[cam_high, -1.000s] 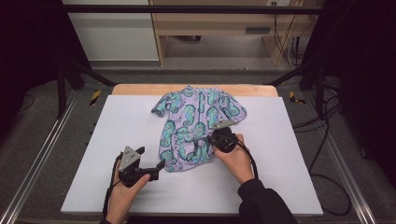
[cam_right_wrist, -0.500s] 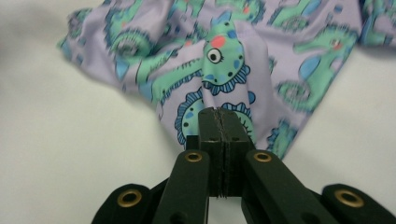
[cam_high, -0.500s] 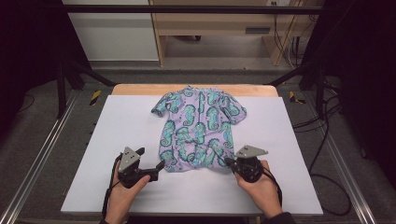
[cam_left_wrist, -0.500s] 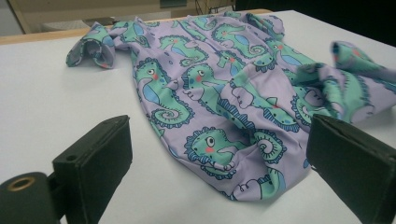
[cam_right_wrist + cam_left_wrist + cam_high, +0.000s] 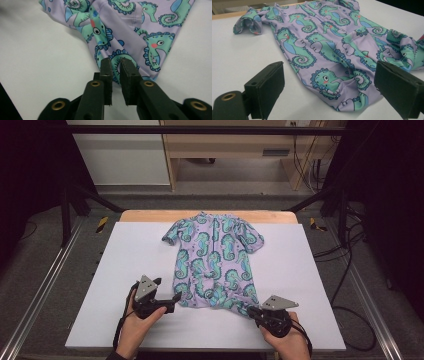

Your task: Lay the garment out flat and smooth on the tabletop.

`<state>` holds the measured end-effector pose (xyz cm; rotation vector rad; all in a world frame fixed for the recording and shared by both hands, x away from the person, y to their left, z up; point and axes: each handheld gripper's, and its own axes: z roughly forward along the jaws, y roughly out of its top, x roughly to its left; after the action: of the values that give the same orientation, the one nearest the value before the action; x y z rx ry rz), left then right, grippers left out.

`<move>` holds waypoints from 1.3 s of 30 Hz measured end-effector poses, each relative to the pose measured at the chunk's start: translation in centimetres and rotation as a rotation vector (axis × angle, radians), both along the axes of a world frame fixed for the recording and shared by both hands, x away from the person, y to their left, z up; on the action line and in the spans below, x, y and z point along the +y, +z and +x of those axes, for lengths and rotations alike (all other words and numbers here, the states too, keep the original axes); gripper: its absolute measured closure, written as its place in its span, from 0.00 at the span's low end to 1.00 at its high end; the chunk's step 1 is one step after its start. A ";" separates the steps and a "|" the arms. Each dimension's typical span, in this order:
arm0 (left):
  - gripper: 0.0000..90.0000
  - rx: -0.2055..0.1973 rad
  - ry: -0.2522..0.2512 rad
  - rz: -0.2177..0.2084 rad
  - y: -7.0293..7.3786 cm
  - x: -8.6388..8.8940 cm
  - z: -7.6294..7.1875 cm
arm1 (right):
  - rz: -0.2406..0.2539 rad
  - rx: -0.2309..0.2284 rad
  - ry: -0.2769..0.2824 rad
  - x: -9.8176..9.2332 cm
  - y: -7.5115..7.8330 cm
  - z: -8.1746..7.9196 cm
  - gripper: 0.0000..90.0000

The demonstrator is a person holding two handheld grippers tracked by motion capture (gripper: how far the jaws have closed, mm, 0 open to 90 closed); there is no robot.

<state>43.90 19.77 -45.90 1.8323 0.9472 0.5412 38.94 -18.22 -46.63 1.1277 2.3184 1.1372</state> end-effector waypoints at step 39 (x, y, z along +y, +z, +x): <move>0.12 0.005 -0.004 -0.003 0.5 -1.1 0.1 | 0.022 0.039 0.017 -0.4 0.4 -2.4 0.95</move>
<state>43.96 18.63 -45.45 1.8333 0.9470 0.5332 36.53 -18.62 -46.18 1.1502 2.3548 1.1590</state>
